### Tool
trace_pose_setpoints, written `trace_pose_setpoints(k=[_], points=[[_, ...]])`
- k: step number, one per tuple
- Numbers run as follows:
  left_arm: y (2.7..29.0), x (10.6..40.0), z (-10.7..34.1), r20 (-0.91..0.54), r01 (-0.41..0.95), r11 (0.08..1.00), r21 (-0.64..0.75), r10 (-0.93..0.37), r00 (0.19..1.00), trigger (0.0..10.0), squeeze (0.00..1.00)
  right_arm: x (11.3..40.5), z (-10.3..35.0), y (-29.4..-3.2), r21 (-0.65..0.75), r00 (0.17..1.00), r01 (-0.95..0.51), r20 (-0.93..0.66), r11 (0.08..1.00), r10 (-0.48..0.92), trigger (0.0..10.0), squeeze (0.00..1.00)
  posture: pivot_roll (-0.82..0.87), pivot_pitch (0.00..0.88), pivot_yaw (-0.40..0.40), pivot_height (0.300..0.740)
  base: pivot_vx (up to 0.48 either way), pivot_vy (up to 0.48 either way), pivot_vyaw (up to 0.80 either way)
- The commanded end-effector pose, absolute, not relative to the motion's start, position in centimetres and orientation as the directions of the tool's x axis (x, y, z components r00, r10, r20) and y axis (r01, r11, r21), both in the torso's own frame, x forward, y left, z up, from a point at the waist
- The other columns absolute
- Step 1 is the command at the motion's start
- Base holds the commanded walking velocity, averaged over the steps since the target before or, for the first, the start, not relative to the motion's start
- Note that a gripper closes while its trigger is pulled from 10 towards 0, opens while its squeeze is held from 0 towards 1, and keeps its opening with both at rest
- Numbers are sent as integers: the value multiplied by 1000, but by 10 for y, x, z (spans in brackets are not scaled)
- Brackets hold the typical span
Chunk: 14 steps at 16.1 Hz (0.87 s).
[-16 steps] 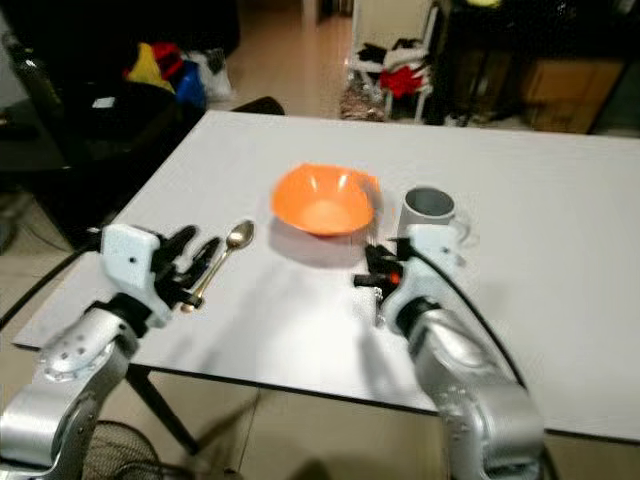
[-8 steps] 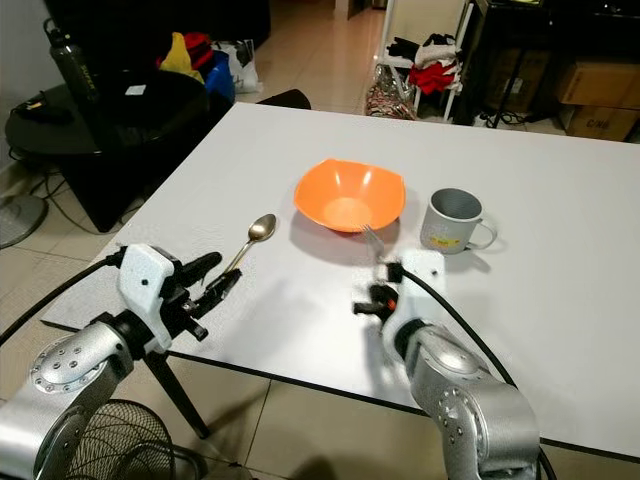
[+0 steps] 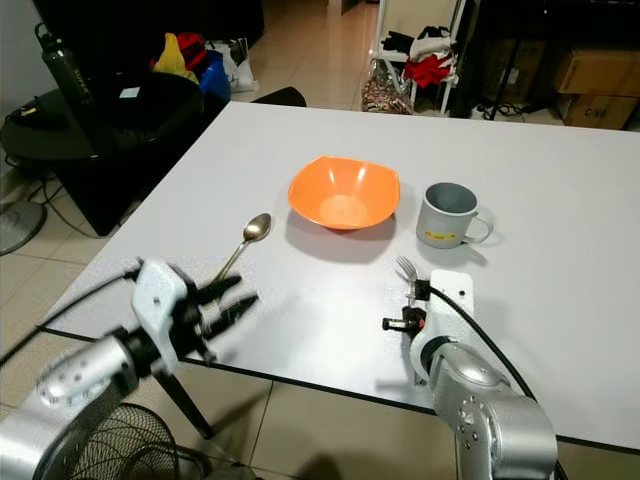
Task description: Setting the table
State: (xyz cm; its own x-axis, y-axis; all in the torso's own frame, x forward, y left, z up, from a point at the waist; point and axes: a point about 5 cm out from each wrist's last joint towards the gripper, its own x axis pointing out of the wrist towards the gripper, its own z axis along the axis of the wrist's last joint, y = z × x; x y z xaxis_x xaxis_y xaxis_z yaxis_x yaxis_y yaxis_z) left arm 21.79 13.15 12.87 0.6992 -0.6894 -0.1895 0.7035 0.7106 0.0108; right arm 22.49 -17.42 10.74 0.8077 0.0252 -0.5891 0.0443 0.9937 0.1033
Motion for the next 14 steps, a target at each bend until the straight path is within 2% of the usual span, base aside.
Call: trace_pose_setpoints(k=[1,5,7,9,11,14], points=[[131,217,133,-185,716,698,24,-700,689,10000,0,228,110,-173,122,818,28,-574,992,48,10000,0,119,0,75,727,0,0,0],[137,221,135,-178,688,725,39,-673,718,10000,0,231,118,-163,153,834,-31,-540,988,110,10000,0,127,0,64,727,0,0,0],[146,229,138,-148,600,797,71,-587,796,10000,0,234,124,-158,190,858,-37,-498,981,128,10000,0,132,0,71,727,0,0,0],[146,234,142,-116,566,823,58,-557,822,10000,0,230,125,-154,219,862,-47,-484,975,150,10000,0,132,0,76,727,0,0,0],[144,236,145,-95,564,825,45,-558,824,10000,0,227,130,-143,252,874,-109,-437,962,214,10000,0,130,0,81,727,0,0,0],[142,236,145,-98,571,819,58,-564,820,10000,0,229,138,-131,294,872,-194,-385,936,302,10000,0,133,0,82,727,0,274,0]])
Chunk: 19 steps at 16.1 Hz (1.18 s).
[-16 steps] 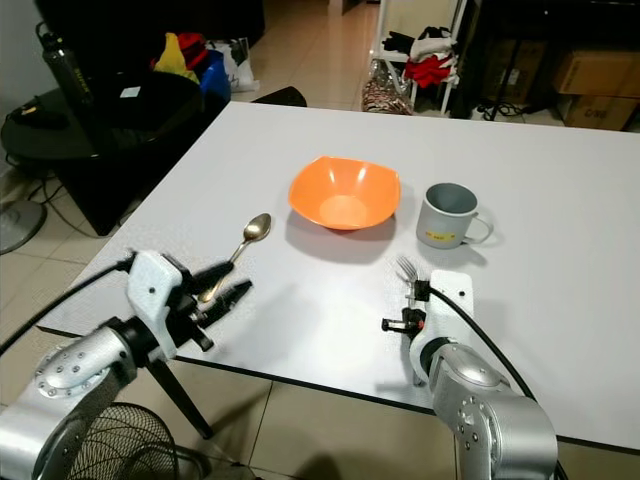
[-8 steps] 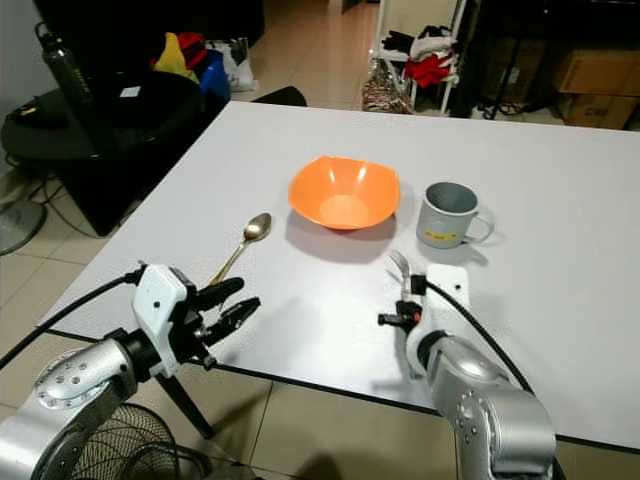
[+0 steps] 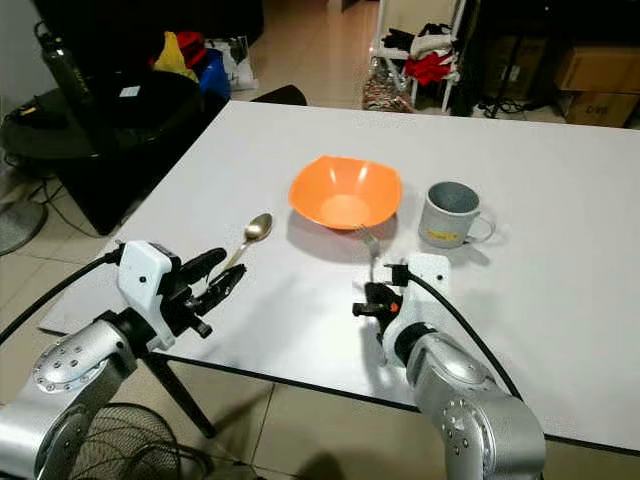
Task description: Setting the table
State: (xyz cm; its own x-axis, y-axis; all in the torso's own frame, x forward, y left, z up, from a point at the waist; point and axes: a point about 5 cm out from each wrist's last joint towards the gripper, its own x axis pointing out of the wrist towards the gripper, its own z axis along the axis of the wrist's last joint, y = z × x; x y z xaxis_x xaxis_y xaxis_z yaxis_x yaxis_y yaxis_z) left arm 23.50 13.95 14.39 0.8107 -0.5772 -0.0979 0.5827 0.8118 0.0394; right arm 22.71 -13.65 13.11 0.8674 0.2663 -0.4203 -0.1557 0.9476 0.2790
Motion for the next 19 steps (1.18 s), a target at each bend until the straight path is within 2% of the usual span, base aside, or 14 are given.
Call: trace_pose_setpoints(k=[1,3,8,10,12,17,18,19], points=[[142,236,145,-101,570,820,60,-563,820,10000,0,228,137,-130,296,868,-204,-385,933,312,10000,0,135,0,80,727,0,0,0],[143,235,144,-106,566,822,66,-558,823,10000,0,230,135,-126,307,856,-232,-387,923,344,10000,0,135,0,81,727,0,0,0],[147,239,143,-137,572,813,107,-558,818,10000,0,256,123,-106,362,815,-298,-385,883,433,10000,0,141,0,88,727,0,0,0],[150,239,144,-139,572,812,117,-557,819,10000,0,266,116,-101,413,809,-276,-388,868,442,10000,0,151,0,85,727,0,0,0],[151,238,144,-150,577,807,122,-560,815,10000,0,274,103,-92,481,765,-302,-392,823,510,10000,0,160,0,90,727,0,0,0],[151,239,144,-161,580,803,135,-560,813,10000,0,302,93,-87,590,798,-186,-376,786,470,10000,0,175,0,85,727,0,0,0],[151,239,144,-161,580,803,135,-560,813,10000,0,304,92,-86,602,798,-179,-374,778,473,10000,263,175,0,84,727,0,0,0],[152,240,144,-165,579,804,133,-558,813,10000,0,307,88,-83,599,792,-178,-384,781,475,10000,949,176,0,84,727,0,0,0]])
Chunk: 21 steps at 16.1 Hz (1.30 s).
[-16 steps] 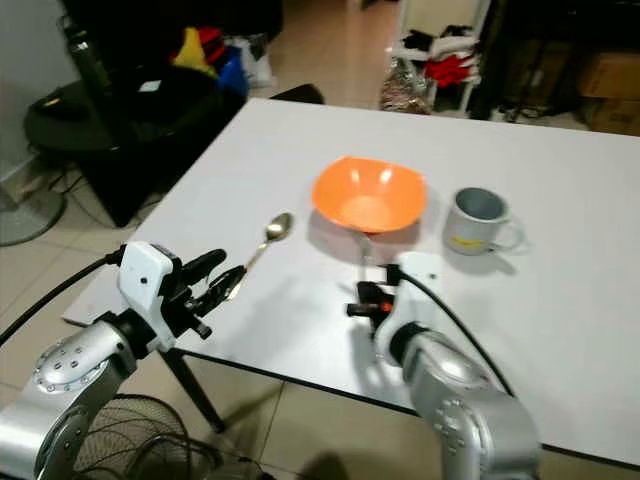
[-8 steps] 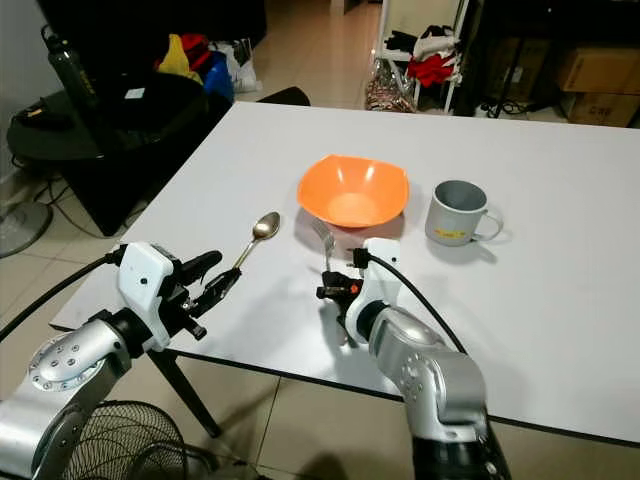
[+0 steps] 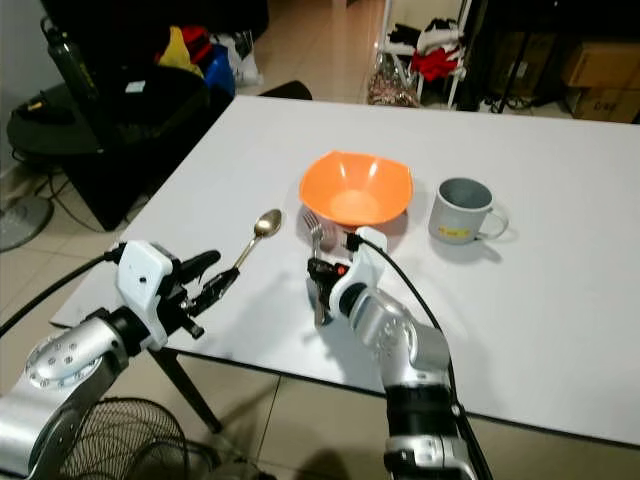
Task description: Setting the table
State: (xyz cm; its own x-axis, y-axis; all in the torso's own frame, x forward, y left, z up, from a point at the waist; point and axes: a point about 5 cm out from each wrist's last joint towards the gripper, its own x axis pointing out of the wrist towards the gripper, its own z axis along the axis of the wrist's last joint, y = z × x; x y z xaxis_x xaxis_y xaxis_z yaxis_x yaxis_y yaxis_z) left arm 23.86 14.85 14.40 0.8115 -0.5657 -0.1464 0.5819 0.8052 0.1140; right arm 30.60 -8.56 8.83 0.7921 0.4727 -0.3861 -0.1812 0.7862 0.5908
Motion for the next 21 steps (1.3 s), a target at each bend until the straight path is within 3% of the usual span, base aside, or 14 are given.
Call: trace_pose_setpoints(k=[1,7,11,12,15,21], points=[[152,241,143,-168,578,805,132,-556,814,10000,0,307,87,-83,593,789,-178,-391,786,474,10000,1000,174,0,83,727,0,0,0],[150,248,139,-204,585,799,139,-555,807,10000,0,308,81,-86,484,765,-191,-472,854,439,10000,1000,167,0,78,727,0,0,0],[129,272,121,-295,609,789,83,-564,771,10000,0,281,122,-124,408,821,-281,-367,869,438,10000,1000,136,0,90,727,0,0,0],[121,279,118,-297,609,793,22,-576,761,10000,1000,271,129,-134,363,824,-309,-360,879,439,10000,1000,122,0,96,727,0,0,0],[91,292,114,-305,669,741,-57,-651,695,10000,1000,247,143,-161,196,840,-326,-390,925,378,10000,1000,82,0,129,727,0,0,0],[57,317,104,-338,713,695,-92,-695,634,10000,1000,224,148,-184,56,829,-316,-468,947,305,10000,1000,2,0,175,727,0,0,0]])
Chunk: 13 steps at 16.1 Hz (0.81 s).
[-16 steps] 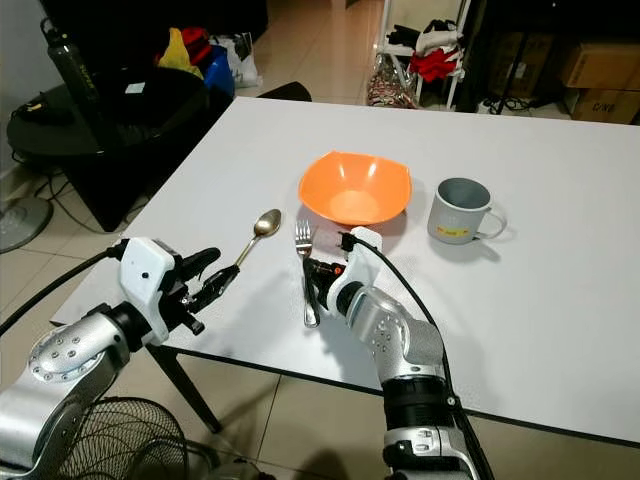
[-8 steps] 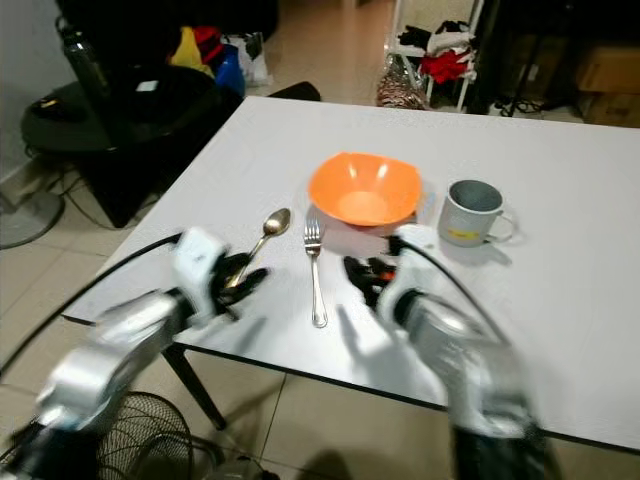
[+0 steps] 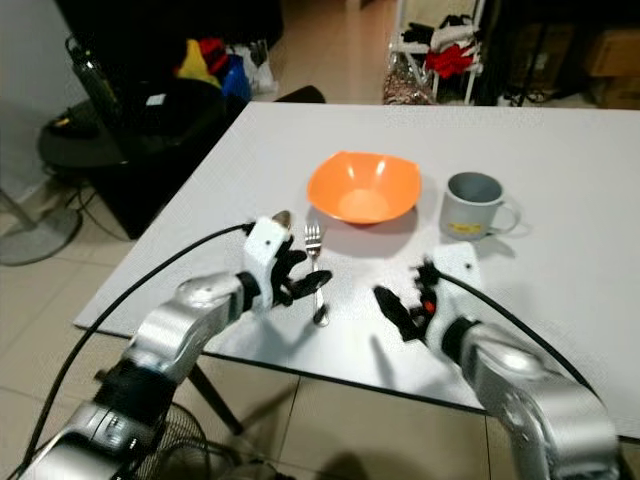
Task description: Setting the table
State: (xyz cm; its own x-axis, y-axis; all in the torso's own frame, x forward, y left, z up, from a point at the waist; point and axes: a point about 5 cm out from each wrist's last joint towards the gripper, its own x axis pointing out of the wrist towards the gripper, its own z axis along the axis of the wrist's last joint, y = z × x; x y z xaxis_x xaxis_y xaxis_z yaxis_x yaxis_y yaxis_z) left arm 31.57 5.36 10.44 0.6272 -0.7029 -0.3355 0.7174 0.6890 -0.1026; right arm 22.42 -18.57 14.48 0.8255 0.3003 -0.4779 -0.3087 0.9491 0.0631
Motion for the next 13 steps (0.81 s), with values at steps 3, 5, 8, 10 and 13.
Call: trace_pose_setpoints(k=[3,5,8,10,13], points=[[51,331,104,-348,698,713,-72,-674,652,10000,1000,215,151,-187,39,827,-306,-485,951,286,10000,1000,-32,0,190,727,0,0,0],[46,340,99,-394,675,735,-55,-638,662,10000,804,207,151,-187,21,822,-303,-501,953,272,10000,1000,-52,0,206,727,0,0,0],[51,350,103,-406,616,787,37,-551,729,10000,271,203,153,-185,21,812,-323,-507,946,289,10000,1000,-64,0,227,727,0,0,0],[52,352,112,-367,606,796,4,-562,741,10000,118,199,156,-181,35,797,-371,-501,928,338,10000,1000,-65,0,231,727,0,0,0],[54,354,117,-367,587,810,-16,-550,750,10000,0,196,161,-178,40,770,-447,-491,894,407,10000,1000,-63,0,231,727,0,0,0]])
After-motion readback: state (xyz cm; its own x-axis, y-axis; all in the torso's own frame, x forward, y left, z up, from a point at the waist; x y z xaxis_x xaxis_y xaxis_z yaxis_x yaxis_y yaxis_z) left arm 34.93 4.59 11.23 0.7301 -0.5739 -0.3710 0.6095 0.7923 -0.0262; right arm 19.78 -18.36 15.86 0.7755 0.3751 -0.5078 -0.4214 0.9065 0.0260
